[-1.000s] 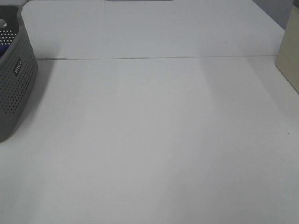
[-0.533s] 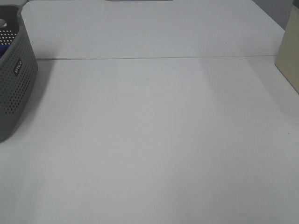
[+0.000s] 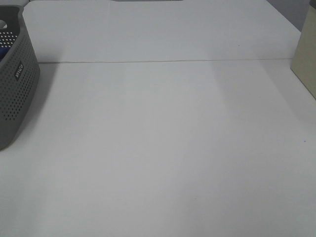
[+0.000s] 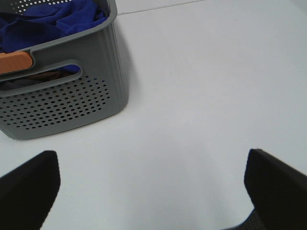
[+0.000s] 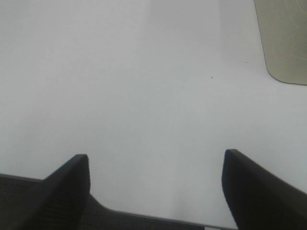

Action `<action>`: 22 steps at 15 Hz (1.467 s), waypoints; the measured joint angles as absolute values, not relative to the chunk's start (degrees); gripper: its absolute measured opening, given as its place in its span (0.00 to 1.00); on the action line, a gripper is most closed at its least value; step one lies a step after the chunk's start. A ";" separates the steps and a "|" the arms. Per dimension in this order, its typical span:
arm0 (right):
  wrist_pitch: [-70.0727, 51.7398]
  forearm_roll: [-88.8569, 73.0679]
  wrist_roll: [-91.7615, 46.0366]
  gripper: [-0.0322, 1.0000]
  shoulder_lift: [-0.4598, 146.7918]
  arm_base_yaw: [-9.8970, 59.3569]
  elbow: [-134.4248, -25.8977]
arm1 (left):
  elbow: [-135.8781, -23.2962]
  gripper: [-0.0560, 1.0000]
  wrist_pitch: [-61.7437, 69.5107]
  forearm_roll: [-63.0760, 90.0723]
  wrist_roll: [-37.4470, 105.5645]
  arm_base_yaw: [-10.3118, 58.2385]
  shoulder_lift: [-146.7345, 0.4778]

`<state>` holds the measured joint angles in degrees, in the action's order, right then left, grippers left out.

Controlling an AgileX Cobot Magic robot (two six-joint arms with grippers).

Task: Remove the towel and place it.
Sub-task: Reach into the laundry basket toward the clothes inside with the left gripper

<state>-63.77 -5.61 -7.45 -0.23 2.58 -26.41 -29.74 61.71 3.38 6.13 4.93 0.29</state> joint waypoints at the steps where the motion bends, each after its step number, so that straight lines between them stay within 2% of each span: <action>1: -63.77 -5.61 -7.45 0.77 -0.23 2.58 -26.41 | -29.74 0.99 61.71 3.38 6.13 4.93 0.29; 17: -63.77 -5.61 -7.45 0.77 -0.23 2.58 -26.41 | -30.94 0.99 61.82 2.92 3.90 4.93 -0.80; 19: -63.77 -5.61 -7.45 0.77 -0.23 2.58 -26.41 | -39.25 0.99 62.17 2.06 6.02 4.93 -8.42; 22: -63.77 -5.61 -7.45 0.77 -0.23 2.58 -26.41 | -55.23 0.99 68.47 0.80 15.64 4.93 -27.22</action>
<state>-63.77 -5.61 -7.45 -0.23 2.58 -26.41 -55.23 68.47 0.80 15.64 4.93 -27.22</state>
